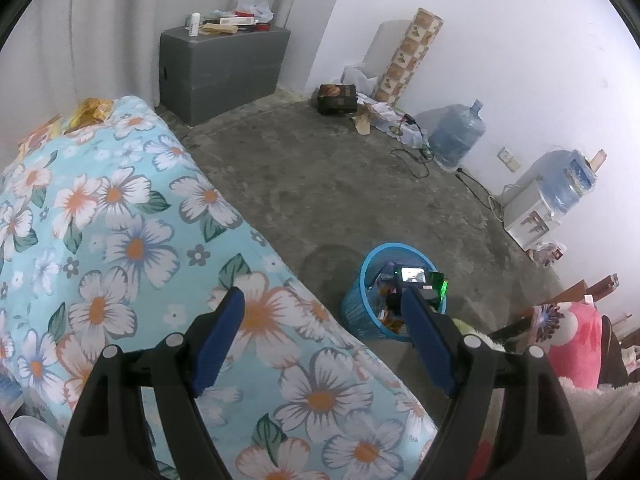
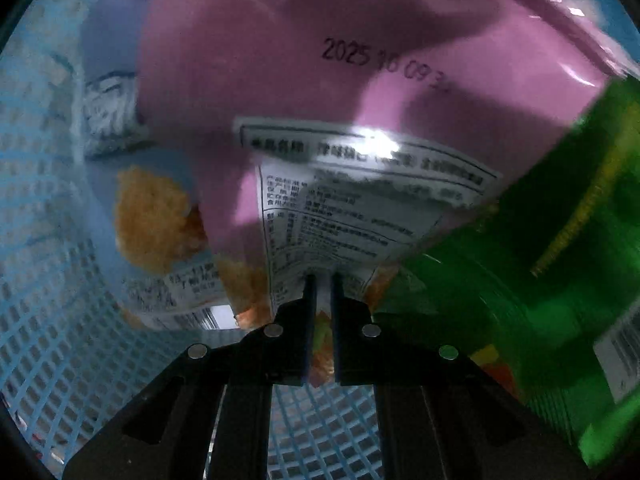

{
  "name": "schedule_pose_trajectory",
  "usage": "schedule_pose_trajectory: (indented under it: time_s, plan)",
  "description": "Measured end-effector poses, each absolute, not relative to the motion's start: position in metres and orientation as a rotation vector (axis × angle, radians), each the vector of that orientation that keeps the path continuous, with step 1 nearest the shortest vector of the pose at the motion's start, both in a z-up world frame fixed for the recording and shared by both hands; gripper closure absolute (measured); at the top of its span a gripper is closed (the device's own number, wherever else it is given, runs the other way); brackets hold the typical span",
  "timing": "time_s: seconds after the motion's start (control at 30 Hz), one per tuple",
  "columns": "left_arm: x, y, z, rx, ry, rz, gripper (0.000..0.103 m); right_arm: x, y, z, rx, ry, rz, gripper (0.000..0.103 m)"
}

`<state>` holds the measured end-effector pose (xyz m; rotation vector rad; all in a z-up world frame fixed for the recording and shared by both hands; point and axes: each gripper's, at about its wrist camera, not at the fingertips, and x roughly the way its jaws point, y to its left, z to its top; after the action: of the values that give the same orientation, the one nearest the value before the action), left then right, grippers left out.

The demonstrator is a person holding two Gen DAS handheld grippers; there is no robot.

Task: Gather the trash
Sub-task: 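Push the bags down into the wastebasket with the closed right gripper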

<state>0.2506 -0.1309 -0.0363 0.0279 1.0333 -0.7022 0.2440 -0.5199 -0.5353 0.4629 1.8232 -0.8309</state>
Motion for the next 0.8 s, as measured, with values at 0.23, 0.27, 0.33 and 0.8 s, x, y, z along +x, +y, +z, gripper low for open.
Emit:
schedule_pose_trajectory:
  time_s: [0.23,0.27,0.33,0.8]
  plan:
    - [0.248,-0.127,-0.031,0.019,1.029,-0.691,0.025,0.244,-0.529,-0.572,0.5,1.966,-0.784,0.094]
    - [0.248,-0.125,-0.03,0.019,1.024,-0.688,0.025,0.246,-0.528,-0.572,0.507,1.95,-0.754,0.093]
    - [0.248,-0.121,-0.028,0.015,1.019,-0.686,0.025,0.247,-0.523,-0.563,0.517,1.902,-0.705,0.09]
    - [0.224,-0.088,0.0,-0.066,0.946,-0.707,0.025,0.196,-0.508,-0.421,0.736,1.447,-0.479,0.05]
